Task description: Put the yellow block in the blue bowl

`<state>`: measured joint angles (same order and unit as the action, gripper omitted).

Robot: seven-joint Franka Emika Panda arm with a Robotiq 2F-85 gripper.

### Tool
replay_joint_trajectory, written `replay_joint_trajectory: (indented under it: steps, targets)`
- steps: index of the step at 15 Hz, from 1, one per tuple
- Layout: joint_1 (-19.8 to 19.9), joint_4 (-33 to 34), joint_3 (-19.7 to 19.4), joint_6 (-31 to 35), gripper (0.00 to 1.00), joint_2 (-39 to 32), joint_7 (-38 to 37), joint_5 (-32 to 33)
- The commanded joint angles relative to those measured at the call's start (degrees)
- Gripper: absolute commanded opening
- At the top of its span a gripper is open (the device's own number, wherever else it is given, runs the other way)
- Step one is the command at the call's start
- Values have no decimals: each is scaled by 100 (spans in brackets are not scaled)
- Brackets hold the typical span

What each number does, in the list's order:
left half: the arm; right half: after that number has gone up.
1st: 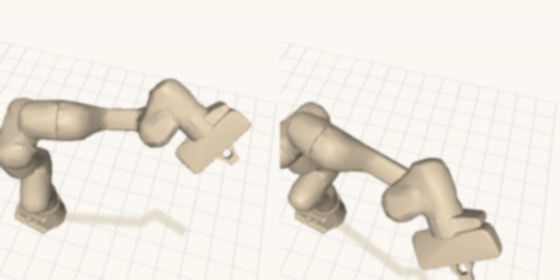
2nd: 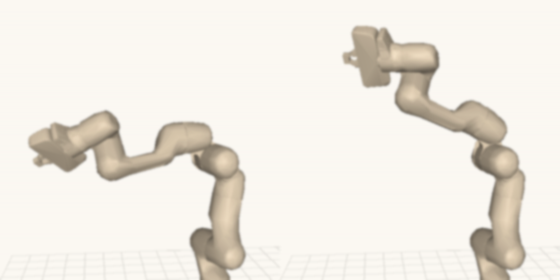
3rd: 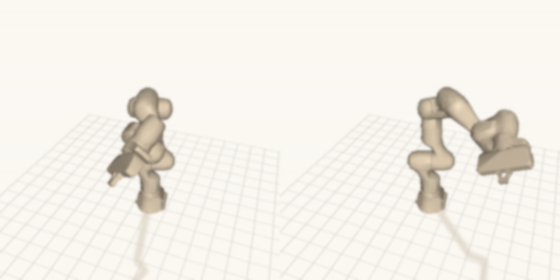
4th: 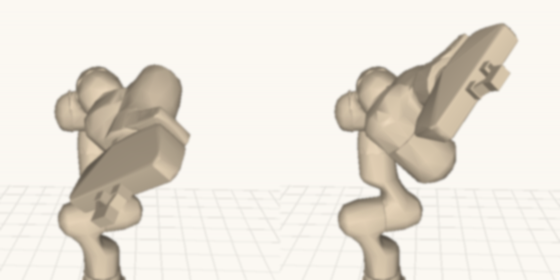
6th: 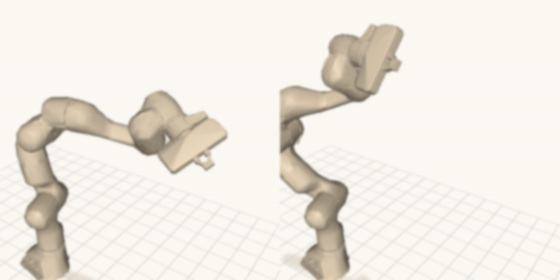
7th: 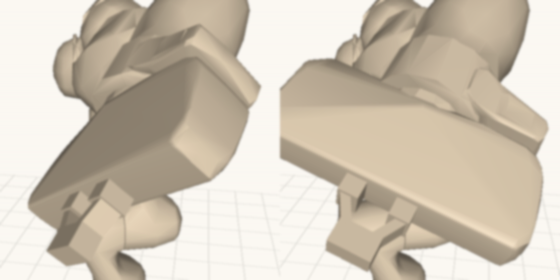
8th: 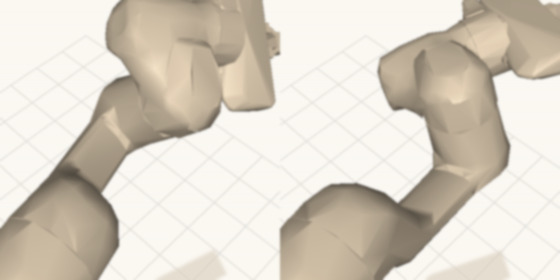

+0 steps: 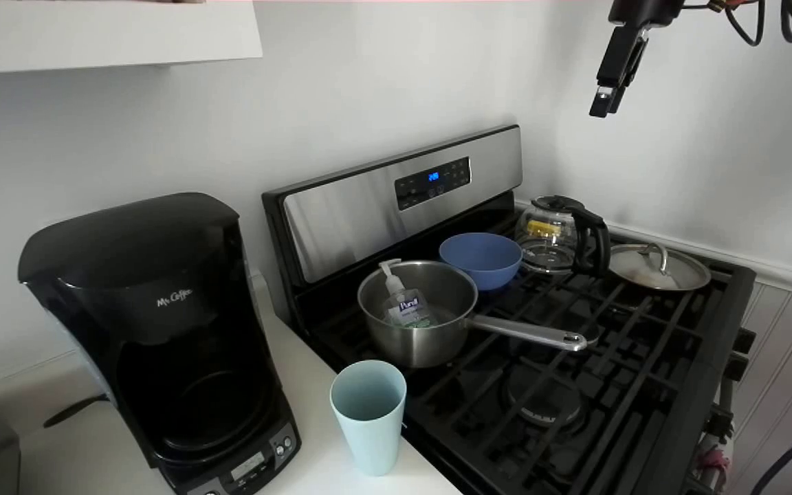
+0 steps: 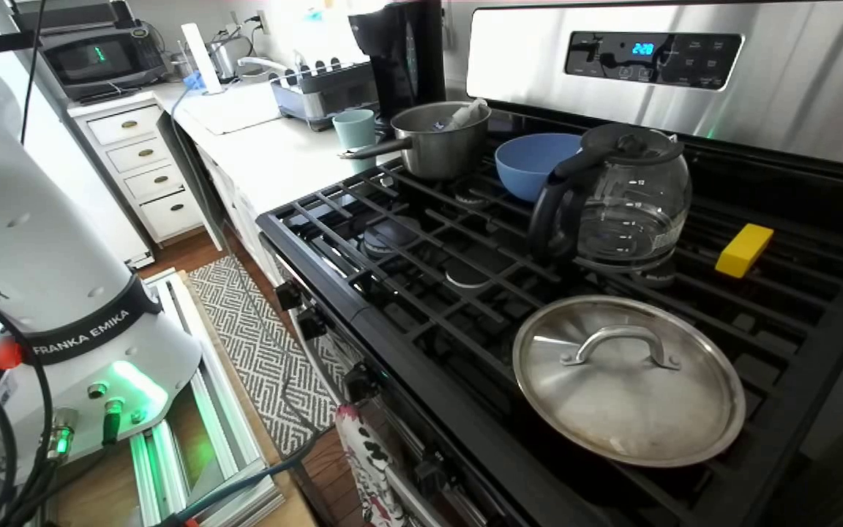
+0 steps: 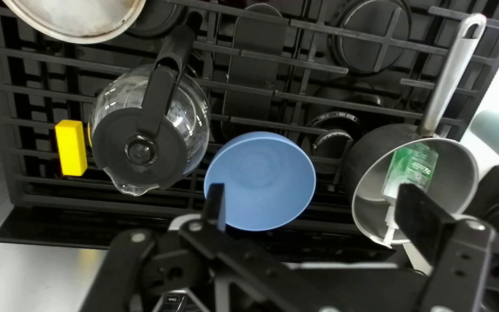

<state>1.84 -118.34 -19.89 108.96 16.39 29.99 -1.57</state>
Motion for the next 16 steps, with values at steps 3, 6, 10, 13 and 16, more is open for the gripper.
replay_joint_trajectory:
  steps: [3,6,10,13,16]
  targets:
    - [194,14,168,-15,100,-25,47,-60]
    - [310,137,71,287,100,-146,97,-67]
    - [730,397,-159,1250,100,-656,-239,-125]
    - [1038,632,-302,1787,100,-1237,-636,-308]
    - [1320,970,-336,2215,100,-2054,-969,-657]
